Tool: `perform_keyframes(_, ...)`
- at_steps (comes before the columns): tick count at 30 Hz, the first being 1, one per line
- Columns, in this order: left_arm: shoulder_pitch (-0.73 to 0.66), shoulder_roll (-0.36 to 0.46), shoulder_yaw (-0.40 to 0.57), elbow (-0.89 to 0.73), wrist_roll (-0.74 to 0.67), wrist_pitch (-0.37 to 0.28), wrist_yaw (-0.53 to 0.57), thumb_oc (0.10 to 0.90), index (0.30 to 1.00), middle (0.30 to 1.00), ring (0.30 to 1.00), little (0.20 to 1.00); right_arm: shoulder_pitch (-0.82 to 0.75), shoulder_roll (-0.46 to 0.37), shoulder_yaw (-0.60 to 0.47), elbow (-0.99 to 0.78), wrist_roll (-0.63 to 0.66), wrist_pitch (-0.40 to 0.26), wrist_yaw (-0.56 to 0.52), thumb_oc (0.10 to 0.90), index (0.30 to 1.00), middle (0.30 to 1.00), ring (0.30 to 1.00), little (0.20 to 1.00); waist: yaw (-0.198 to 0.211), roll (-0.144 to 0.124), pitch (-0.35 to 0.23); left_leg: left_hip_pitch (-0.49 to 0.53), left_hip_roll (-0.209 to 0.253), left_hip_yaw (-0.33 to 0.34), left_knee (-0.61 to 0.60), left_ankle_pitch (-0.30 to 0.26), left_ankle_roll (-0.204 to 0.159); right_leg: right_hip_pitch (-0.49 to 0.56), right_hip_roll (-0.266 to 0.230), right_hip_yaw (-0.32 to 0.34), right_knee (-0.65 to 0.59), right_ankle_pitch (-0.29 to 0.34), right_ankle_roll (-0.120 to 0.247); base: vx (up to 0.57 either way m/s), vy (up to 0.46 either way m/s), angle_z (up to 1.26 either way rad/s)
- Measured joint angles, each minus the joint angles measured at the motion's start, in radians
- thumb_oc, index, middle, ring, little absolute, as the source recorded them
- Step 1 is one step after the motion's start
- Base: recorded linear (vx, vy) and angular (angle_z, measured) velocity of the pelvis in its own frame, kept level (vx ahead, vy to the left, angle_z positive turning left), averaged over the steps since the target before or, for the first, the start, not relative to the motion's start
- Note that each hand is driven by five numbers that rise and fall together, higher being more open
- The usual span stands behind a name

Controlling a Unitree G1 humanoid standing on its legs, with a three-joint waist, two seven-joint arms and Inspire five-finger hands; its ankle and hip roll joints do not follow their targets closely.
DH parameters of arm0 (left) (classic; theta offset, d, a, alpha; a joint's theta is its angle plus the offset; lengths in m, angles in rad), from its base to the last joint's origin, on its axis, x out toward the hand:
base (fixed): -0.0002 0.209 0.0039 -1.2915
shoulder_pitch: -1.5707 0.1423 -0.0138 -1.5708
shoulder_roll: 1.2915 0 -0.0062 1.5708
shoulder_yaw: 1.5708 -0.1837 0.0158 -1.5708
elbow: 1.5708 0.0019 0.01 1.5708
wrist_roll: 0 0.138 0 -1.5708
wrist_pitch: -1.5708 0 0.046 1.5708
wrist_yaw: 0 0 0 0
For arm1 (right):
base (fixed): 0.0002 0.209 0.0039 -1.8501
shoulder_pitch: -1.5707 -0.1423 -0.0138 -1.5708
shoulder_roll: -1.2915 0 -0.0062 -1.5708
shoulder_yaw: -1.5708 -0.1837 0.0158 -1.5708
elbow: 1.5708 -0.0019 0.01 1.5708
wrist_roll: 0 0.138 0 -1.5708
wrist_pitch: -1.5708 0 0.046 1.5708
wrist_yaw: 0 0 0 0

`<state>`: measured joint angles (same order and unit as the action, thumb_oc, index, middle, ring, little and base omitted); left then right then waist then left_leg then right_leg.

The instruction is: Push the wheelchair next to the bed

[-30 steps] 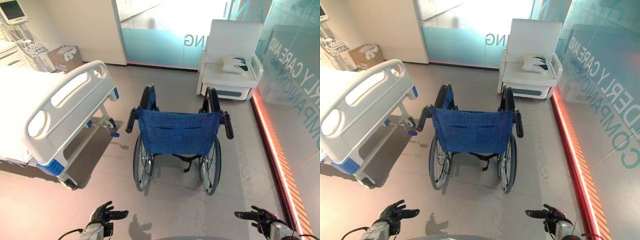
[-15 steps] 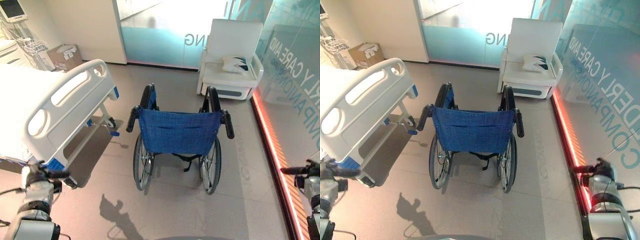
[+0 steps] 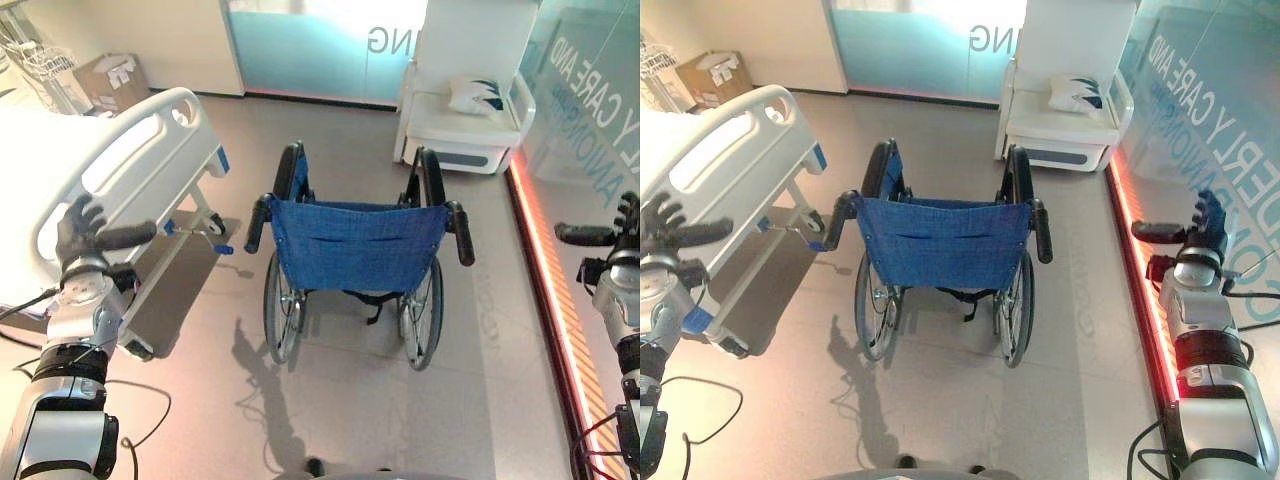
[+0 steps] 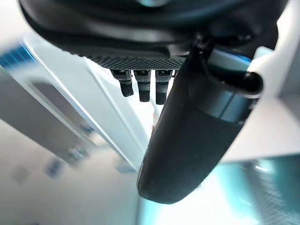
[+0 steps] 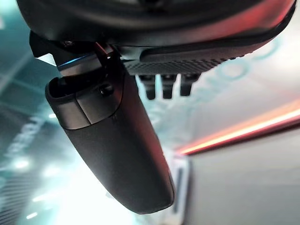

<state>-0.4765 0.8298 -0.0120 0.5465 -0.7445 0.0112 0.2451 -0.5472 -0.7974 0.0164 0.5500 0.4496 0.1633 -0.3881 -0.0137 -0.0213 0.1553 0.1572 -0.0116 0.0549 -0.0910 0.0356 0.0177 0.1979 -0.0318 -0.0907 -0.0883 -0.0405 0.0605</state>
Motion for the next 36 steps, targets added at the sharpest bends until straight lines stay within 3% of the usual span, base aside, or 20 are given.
perform_keyframes(6,0.0,-0.064,-0.007,-0.189,-0.079,-0.02,-0.195,0.8,0.9,0.9,0.9,0.9,0.0,0.056,0.002,-0.153,0.034,-0.053,0.028,0.8,0.9,0.9,0.9,0.9,0.0,0.001,0.001,0.001,0.0,0.001,0.0,0.0,0.0,0.001,0.0,0.0,0.0,0.0,0.0,0.0,0.0,0.0)
perform_keyframes(11,0.0,-0.083,-0.023,-0.214,-0.086,-0.02,-0.261,0.8,0.9,0.9,0.9,0.9,0.0,0.096,0.04,-0.212,0.092,-0.059,0.067,0.8,0.9,0.9,0.9,0.9,-0.014,0.001,0.001,0.003,0.003,0.005,0.0,0.0,0.0,0.001,0.002,0.001,0.0,0.0,0.001,0.0,-0.002,-0.01)
perform_keyframes(19,0.0,-0.121,-0.034,-0.216,-0.086,-0.02,-0.275,0.8,0.9,0.9,0.9,0.9,0.003,0.181,0.094,-0.254,0.228,-0.059,0.098,0.8,0.9,0.9,0.9,0.9,-0.015,0.007,0.004,0.003,0.003,0.006,0.0,0.0,0.0,0.001,0.001,0.0,0.0,0.001,0.001,0.0,0.0,0.0)
perform_keyframes(23,0.0,-0.134,-0.081,-0.216,-0.086,-0.02,-0.263,0.8,0.9,0.9,0.9,0.9,0.003,0.194,0.154,-0.254,0.23,-0.052,0.097,0.8,0.9,0.9,0.9,0.9,-0.007,0.007,0.005,0.003,0.004,0.005,0.0,0.0,0.0,0.001,0.0,-0.001,0.0,0.001,0.001,0.0,0.0,0.0)
perform_keyframes(36,-0.003,-0.179,-0.111,-0.215,-0.071,-0.027,-0.17,0.8,0.9,0.9,0.9,0.9,-0.046,0.244,0.167,-0.102,0.268,0.006,0.012,0.8,0.9,0.9,0.9,0.9,0.011,0.006,0.005,0.003,0.002,0.0,0.0,0.0,0.0,0.005,0.0,-0.009,0.0,0.001,0.001,0.0,0.0,0.0)
